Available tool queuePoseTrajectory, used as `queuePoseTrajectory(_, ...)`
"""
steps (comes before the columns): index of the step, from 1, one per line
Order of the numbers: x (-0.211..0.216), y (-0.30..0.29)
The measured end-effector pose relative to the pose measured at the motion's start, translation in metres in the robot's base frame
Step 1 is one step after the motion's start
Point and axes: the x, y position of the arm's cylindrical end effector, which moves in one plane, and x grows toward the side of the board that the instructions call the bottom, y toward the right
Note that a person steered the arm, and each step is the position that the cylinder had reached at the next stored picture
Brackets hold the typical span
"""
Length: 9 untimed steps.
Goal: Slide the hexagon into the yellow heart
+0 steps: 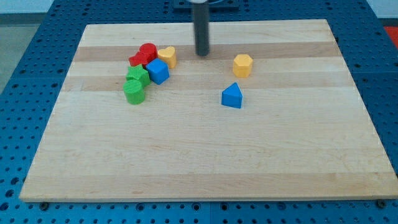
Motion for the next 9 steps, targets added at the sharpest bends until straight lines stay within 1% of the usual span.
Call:
queuePoseTrajectory(1,-0.009,0.087)
queuePoseTrajectory(2,0.018,0.152)
queuePoseTrajectory(3,0.056,0.145)
queuePoseTrajectory(4,0.066,0.086)
queuePoseTrajectory(5,0.066,0.003)
queuePoseTrajectory(6,0.066,-0.032)
queuePoseTrajectory(7,0.066,0.007)
queuePoseTrajectory(8,0.092,0.057)
queuePoseTrajectory(9,0.144,0.044)
